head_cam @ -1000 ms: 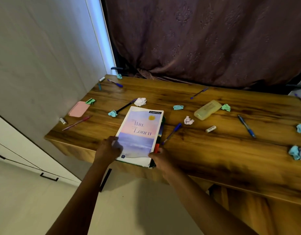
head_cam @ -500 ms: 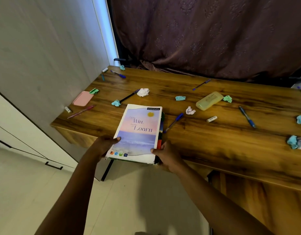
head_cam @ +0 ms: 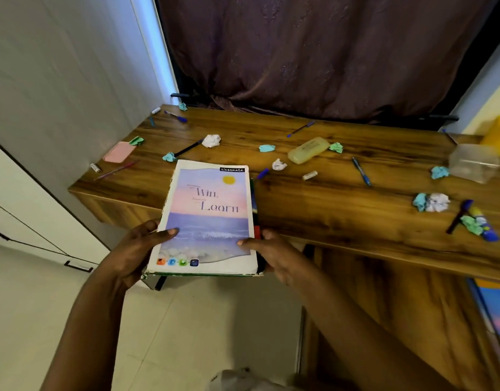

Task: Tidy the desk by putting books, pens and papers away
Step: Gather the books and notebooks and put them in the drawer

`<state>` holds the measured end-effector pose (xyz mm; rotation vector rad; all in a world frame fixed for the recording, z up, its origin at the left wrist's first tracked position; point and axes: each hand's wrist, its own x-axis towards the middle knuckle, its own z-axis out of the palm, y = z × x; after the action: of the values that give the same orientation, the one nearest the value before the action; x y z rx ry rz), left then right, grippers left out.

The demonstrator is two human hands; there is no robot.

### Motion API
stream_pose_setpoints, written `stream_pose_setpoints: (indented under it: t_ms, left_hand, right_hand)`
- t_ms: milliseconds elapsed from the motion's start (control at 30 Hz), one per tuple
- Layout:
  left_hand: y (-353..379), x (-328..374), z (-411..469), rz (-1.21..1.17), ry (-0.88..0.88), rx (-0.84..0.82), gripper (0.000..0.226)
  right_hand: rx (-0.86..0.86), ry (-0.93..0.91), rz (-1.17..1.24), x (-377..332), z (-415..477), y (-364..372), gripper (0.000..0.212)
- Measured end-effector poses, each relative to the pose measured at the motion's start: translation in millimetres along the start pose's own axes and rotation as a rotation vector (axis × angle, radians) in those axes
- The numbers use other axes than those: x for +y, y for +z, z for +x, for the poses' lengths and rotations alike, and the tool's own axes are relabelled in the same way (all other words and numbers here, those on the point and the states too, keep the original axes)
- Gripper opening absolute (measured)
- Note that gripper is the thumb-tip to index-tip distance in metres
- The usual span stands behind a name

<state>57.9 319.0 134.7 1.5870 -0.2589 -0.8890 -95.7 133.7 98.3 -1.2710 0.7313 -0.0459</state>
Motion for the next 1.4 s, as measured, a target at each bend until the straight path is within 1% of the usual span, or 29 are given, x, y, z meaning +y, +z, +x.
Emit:
stream_pose_setpoints:
  t_ms: [67, 100, 233, 300, 367, 433, 467, 500, 533, 567, 633, 667, 700, 800, 867, 967, 1033, 1100, 1167, 1200, 1233, 1300, 1333, 1367, 1400]
  left_hand:
    - [32.2, -2.2, -30.9, -0.030, 0.031, -0.023, 0.030]
    - [46.0, -3.3, -45.2, -0.036, 0.042, -0.035, 0.028]
    - [113.3, -20.7, -97.6, 0.035, 0.039, -0.111, 0.045]
    - [147.4, -37.3, -115.4, 0.077, 0.005, -0.163, 0.045]
    - [185.3, -59.8, -129.6, 0.143, -0.039, -0.202, 0.048]
    - [218.0, -83.7, -139.0, 0.205, -0.095, -0.246, 0.055]
    - [234.8, -94.5, -143.2, 0.233, -0.122, -0.284, 0.059]
    - [249.6, -105.7, -146.0, 0.250, -0.148, -0.324, 0.060]
    - [265.6, -114.9, -149.4, 0.243, -0.171, -0.357, 0.057]
    - [281.2, -122.0, -151.3, 0.230, -0.188, -0.378, 0.049]
    - [306.2, -132.4, -145.4, 0.217, -0.208, -0.380, 0.033]
    - [318.2, -136.1, -138.6, 0.216, -0.207, -0.376, 0.030]
    - [328.4, -141.5, -127.1, 0.241, -0.197, -0.367, 0.030]
    - [357.7, -161.2, -90.4, 0.427, -0.157, -0.314, 0.036]
    - [374.9, -176.5, -76.3, 0.552, -0.130, -0.280, 0.036]
    - [386.7, -201.8, -66.5, 0.742, -0.076, -0.266, 0.035]
    - [384.7, -212.0, -64.5, 0.871, -0.013, -0.288, 0.038]
    - [380.2, -213.6, -68.0, 0.945, 0.039, -0.339, 0.042]
    - [376.7, -209.5, -77.5, 1.068, 0.137, -0.372, 0.040]
    - [375.2, -209.8, -81.7, 1.184, 0.205, -0.353, 0.039]
    - [372.9, -210.2, -88.0, 1.296, 0.276, -0.305, 0.039]
    - [366.8, -213.9, -103.8, 1.414, 0.301, -0.161, 0.043]
    - [363.1, -218.9, -111.6, 1.422, 0.306, -0.082, 0.045]
    - [358.3, -226.5, -118.5, 1.416, 0.348, 0.006, 0.047]
    - [354.4, -233.8, -125.3, 1.417, 0.435, 0.079, 0.049]
  right_hand:
    - [0.016, -0.032, 0.072, 6.4, -29.3, -19.6, 0.033]
    - [0.032, -0.044, 0.092, 9.6, -43.3, -28.5, 0.032]
    - [0.119, -0.009, 0.122, 41.1, -116.8, -82.3, 0.041]
    - [0.164, 0.022, 0.109, 62.6, -154.6, -110.3, 0.042]
    - [0.208, 0.034, 0.113, 87.8, -189.8, -142.2, 0.034]
    - [0.271, 0.043, 0.085, 110.6, -221.3, -172.5, 0.013]
    - [0.296, 0.064, 0.073, 122.0, -235.3, -186.4, 0.008]
    - [0.321, 0.093, 0.056, 135.4, -244.6, -200.7, 0.008]
    - [0.348, 0.123, 0.030, 143.5, -254.3, -212.0, 0.013]
    - [0.371, 0.143, 0.012, 153.2, -259.1, -225.3, 0.020]
    - [0.423, 0.178, 0.017, 165.8, -259.9, -248.7, 0.028]
    - [0.447, 0.181, 0.030, 168.1, -257.3, -259.7, 0.031]
    - [0.463, 0.178, 0.038, 171.1, -250.1, -272.0, 0.034]
    - [0.478, 0.161, 0.066, 172.4, -224.0, -300.6, 0.040]
    - [0.463, 0.167, -0.068, 179.5, -205.9, -314.7, 0.042]
    - [0.411, 0.185, -0.391, 199.1, -187.1, -326.6, 0.052]
    - [0.410, 0.192, -0.517, 218.6, -177.8, -334.4, 0.058]
    - [0.483, 0.207, -0.624, 233.5, -172.3, -341.9, 0.059]
    - [0.640, 0.283, -0.674, 240.8, -170.5, -344.9, 0.043]
    - [0.712, 0.305, -0.733, 241.8, -171.0, -344.4, 0.034]
    - [0.748, 0.299, -0.837, 239.1, -172.2, -341.2, 0.032]
    - [0.730, 0.220, -1.075, 229.0, -174.1, -329.1, 0.038]
    - [0.685, 0.161, -1.170, 224.3, -172.6, -322.0, 0.043]
    - [0.619, 0.109, -1.246, 216.4, -171.3, -311.6, 0.048]
    - [0.559, 0.056, -1.292, 210.5, -167.9, -300.7, 0.052]
